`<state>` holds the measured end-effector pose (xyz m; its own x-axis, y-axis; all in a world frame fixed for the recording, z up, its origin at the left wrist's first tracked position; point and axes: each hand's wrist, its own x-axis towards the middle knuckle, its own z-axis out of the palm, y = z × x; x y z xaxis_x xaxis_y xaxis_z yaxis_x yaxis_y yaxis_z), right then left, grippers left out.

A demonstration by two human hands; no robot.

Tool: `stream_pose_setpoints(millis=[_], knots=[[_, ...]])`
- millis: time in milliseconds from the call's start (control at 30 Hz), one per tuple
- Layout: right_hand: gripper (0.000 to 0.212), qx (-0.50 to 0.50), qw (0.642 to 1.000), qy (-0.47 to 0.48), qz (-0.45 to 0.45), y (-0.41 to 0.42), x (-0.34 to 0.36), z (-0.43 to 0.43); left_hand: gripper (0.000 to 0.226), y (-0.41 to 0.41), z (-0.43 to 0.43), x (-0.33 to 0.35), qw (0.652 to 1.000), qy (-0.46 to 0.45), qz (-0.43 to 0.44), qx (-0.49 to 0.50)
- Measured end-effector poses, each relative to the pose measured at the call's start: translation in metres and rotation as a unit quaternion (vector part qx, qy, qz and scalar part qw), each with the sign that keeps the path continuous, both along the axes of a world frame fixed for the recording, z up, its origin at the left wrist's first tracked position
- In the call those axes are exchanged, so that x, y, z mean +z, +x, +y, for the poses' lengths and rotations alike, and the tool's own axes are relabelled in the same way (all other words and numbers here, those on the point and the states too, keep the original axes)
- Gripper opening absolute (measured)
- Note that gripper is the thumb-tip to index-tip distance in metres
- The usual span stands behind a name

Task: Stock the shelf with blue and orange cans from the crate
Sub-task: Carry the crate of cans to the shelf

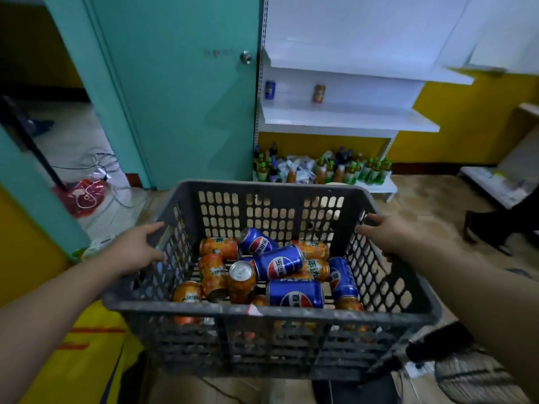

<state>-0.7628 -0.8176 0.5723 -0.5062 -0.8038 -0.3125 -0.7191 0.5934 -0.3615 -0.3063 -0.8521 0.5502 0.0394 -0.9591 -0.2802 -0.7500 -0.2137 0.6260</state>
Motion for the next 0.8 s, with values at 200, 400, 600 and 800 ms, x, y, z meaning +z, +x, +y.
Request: stream_pose_setpoints(millis=[200,400,600,800], knots=[[0.058,-0.011,0.999,-0.001,-0.030,-0.044,-0.007,-0.074,0.080,-0.049,-0.089,-0.006,1.000,0.010,0.017,-0.011],[0.058,-0.049,0.999,0.003,-0.025,-0.080,-0.003,-0.140,0.079,-0.092,-0.182,-0.002,0.999,0.007,0.018,-0.041],[0.058,-0.092,0.995,0.001,-0.024,-0.109,-0.010,-0.194,0.079,-0.135,-0.291,-0.007,0.995,0.009,0.026,-0.095],[0.060,-0.183,0.982,0.002,-0.038,-0.153,-0.013,-0.237,0.078,-0.196,-0.395,-0.005,0.986,0.021,0.020,-0.166]])
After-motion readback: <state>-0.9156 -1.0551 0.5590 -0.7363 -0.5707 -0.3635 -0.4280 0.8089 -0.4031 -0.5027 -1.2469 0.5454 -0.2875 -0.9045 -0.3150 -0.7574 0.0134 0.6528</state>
